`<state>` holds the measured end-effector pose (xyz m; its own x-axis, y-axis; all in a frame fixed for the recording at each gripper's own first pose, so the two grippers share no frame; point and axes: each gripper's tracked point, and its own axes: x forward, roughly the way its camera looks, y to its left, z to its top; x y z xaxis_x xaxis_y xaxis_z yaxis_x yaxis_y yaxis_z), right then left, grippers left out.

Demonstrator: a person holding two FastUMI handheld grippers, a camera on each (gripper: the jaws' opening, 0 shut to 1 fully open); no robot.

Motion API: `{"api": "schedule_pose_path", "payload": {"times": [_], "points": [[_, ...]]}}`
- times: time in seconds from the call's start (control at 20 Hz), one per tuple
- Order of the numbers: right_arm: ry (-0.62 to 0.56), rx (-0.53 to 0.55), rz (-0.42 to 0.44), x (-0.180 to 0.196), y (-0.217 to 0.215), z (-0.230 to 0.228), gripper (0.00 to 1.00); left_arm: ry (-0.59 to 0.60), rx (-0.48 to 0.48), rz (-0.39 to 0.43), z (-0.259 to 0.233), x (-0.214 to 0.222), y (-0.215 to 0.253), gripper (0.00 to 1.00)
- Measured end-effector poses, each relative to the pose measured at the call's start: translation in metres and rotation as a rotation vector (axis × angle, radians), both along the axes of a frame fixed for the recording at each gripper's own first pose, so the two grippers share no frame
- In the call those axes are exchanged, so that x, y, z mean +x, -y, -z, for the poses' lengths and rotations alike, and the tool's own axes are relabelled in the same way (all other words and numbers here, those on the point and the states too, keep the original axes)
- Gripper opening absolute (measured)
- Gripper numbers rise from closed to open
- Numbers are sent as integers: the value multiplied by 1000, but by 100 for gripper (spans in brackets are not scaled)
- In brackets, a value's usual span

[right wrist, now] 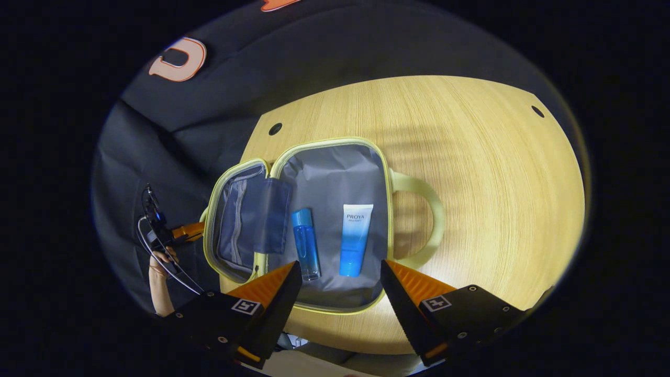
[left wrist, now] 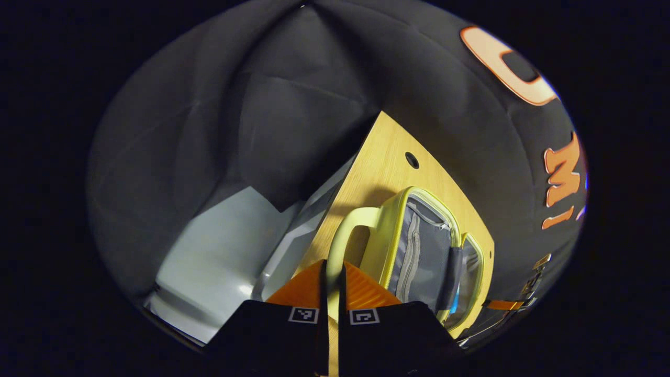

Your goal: First open the suitcase, pack the skin care products into it, and then close the suitcase.

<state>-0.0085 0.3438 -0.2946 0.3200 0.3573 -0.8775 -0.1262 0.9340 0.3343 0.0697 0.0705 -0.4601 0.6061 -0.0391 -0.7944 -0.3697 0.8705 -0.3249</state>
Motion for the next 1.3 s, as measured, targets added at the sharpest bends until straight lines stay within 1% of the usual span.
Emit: {"api": "schedule_pose_path", "payload": {"times": [0.2,0.35,0.45,0.5,0.55,0.6,0.65,0.7,0.85,0.9,0.95,1.0,1.1,1.2,1.3], "points": [[48,1,-3,7,12,-12,96,21,121,48,-51,0,20,7],[109,-24,-32,13,35,-21,96,96,200,77,-110,1,45,7],[152,-21,-58,18,54,-32,96,114,284,112,-137,-1,73,7],[175,-14,-69,20,67,-38,96,120,356,128,-152,2,91,7],[190,-9,-78,21,78,-43,96,118,402,128,-162,3,105,7],[213,-2,-91,23,91,-49,96,123,445,129,-177,4,126,5],[241,-5,-107,27,106,-54,96,140,487,143,-192,5,157,7],[270,-19,-118,31,127,-59,96,149,531,160,-205,5,183,6],[292,-9,-120,34,163,-68,96,153,602,182,-217,6,242,6],[300,-6,-114,34,183,-69,96,151,634,197,-217,7,266,6],[315,-20,-108,36,208,-71,96,147,671,224,-216,6,288,6],[326,-31,-102,37,228,-74,96,151,708,270,-213,10,317,6],[329,-18,-83,36,254,-73,96,147,730,327,-204,18,361,6],[335,-17,-57,36,280,-73,96,147,722,353,-194,26,396,6],[355,-42,-19,38,314,-71,96,135,711,388,-166,40,436,6]]}}
